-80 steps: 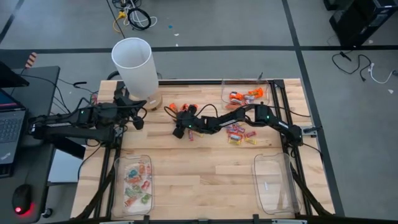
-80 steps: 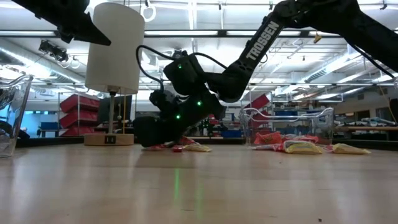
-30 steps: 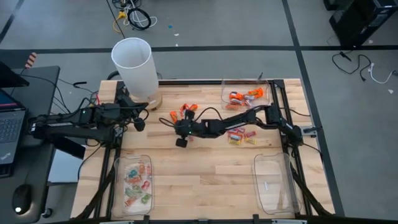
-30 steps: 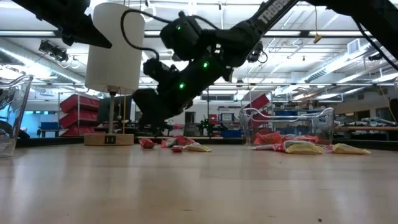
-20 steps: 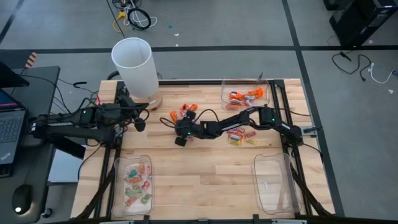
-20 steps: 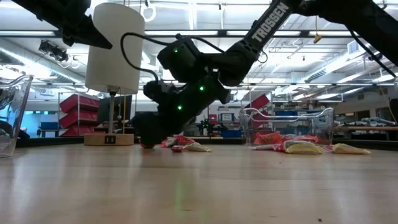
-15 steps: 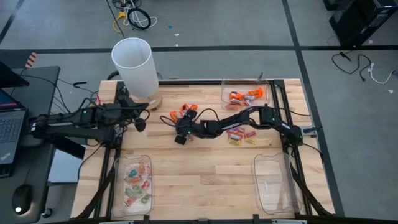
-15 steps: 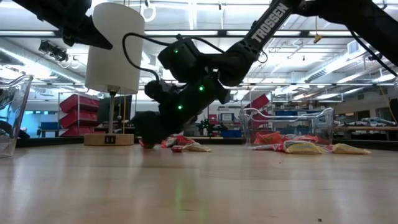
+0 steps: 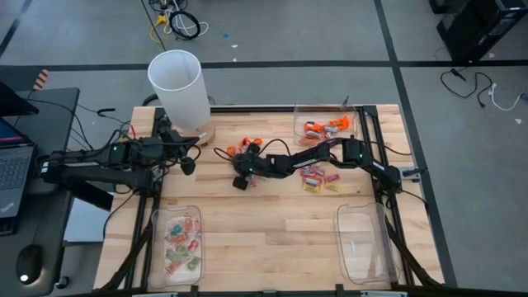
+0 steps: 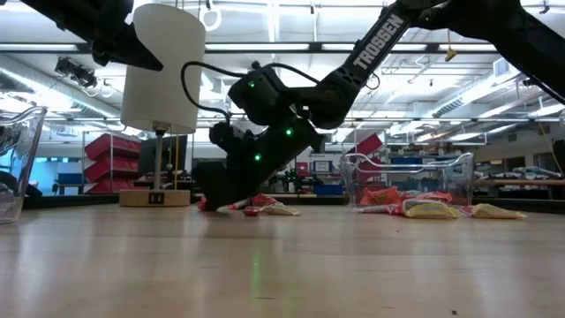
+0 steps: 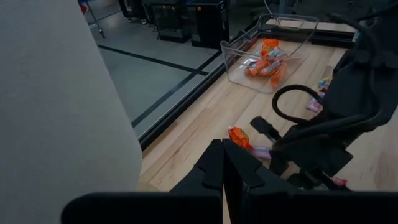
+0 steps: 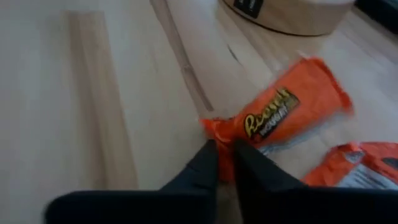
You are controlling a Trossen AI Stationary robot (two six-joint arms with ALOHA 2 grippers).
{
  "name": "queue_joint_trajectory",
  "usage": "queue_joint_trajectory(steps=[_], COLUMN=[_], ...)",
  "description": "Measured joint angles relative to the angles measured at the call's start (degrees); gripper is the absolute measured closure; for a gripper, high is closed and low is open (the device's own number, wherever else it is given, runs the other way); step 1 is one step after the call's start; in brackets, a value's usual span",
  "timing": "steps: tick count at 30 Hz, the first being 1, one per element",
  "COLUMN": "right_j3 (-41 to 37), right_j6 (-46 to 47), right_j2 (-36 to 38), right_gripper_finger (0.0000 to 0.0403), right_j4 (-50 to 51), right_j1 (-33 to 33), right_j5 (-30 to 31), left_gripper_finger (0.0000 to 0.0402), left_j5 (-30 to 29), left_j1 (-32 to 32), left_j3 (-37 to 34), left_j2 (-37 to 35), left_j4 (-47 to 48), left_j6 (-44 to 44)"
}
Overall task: Sort candy
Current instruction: Put the large orange chocolate bar into the top right transparent bin
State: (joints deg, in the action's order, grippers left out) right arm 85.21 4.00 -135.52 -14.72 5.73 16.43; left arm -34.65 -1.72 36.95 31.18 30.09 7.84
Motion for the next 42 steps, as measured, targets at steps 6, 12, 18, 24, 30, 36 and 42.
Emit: queue_joint_trajectory(steps=[6,12,18,24,30,36,42], right_j3=[0.03,-0.15,-0.14,-0.13,-0.13,-0.13,-0.07], right_j6=[-1.61,-4.17,-5.29,-5.28,-4.58,-4.19,-12.01], right_j2=[-0.07,1.86,5.13,10.74,16.14,19.85,18.27], right_gripper_finger=[0.04,0.0403,0.0403,0.0403,0.0403,0.0403,0.0401], right_j4=[-0.26,1.02,3.65,10.37,17.38,22.98,24.15], right_j1=[-0.46,-1.44,-2.29,-2.31,-1.96,-1.53,-0.64], right_j5=[1.4,2.01,2.36,2.31,-0.05,-3.4,-17.87], left_gripper_finger=[0.0401,0.0401,0.0401,0.0401,0.0401,0.0401,0.0401], left_j5=[0.28,0.61,0.62,0.72,0.76,0.76,0.76], left_j1=[0.0,0.0,0.0,0.0,0.0,0.0,0.0], left_j3=[0.0,0.0,0.0,0.0,0.0,0.0,0.0], left_j2=[-0.02,-0.02,-0.02,-0.02,-0.02,-0.02,-0.02], left_j4=[-0.14,-0.2,-0.21,-0.13,-0.13,-0.13,-0.13], left_j6=[0.12,0.32,1.06,1.38,1.4,1.4,1.4])
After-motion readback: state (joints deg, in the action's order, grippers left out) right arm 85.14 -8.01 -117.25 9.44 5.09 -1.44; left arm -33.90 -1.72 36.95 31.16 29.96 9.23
